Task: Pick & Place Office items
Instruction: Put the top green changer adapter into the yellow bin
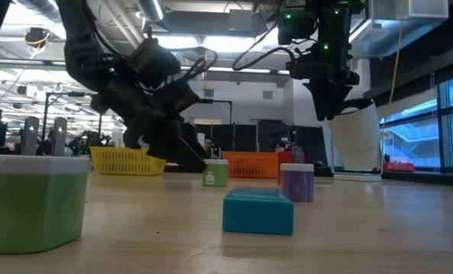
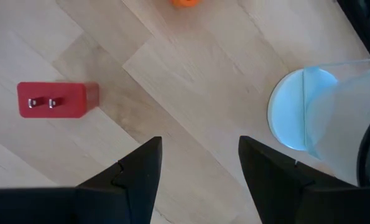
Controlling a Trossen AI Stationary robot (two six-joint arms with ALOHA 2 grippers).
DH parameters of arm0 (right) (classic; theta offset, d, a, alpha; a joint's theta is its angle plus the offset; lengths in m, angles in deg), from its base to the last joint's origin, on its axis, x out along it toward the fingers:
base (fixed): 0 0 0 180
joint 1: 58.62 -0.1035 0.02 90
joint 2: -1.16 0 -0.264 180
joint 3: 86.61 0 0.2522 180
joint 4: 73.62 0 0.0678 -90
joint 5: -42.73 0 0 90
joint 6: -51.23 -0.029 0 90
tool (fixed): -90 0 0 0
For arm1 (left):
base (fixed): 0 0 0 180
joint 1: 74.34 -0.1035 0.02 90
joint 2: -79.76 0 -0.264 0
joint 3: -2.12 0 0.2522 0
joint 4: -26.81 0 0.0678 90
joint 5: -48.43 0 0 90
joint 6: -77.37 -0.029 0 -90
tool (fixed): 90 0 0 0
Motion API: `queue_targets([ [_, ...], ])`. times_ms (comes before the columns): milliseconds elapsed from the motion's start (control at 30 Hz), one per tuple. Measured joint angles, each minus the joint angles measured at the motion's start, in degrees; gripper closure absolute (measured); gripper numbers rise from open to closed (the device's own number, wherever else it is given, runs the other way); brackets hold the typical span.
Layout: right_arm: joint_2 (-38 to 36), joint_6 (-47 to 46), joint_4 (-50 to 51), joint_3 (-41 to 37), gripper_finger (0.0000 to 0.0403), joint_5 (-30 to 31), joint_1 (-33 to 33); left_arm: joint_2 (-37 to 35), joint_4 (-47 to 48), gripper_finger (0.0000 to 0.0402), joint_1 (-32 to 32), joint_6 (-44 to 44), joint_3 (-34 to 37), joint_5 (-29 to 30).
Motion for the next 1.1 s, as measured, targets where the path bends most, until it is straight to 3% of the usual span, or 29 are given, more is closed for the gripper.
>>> queue_targets([
  [467, 0.0, 0.0, -0.2, 0.0, 0.0186, 0.0, 0.0, 5.2, 0.4, 0.0154, -0.7, -4.1, -4.9, -5.8],
  [767, 0.0, 1.3, -0.2, 0.0, 0.0186, 0.0, 0.0, 5.1, -0.1, 0.0255, -0.6, -3.3, -5.0, -5.5],
  [933, 0.0, 1.9, -0.2, 0.0, 0.0186, 0.0, 0.0, 3.7, -0.2, 0.0256, -0.6, -2.3, -5.0, -3.9],
  [1100, 0.0, 3.2, -0.2, 0.0, 0.0186, 0.0, 0.0, -1.0, -0.3, 0.0256, -0.6, -4.2, -5.0, 2.0],
])
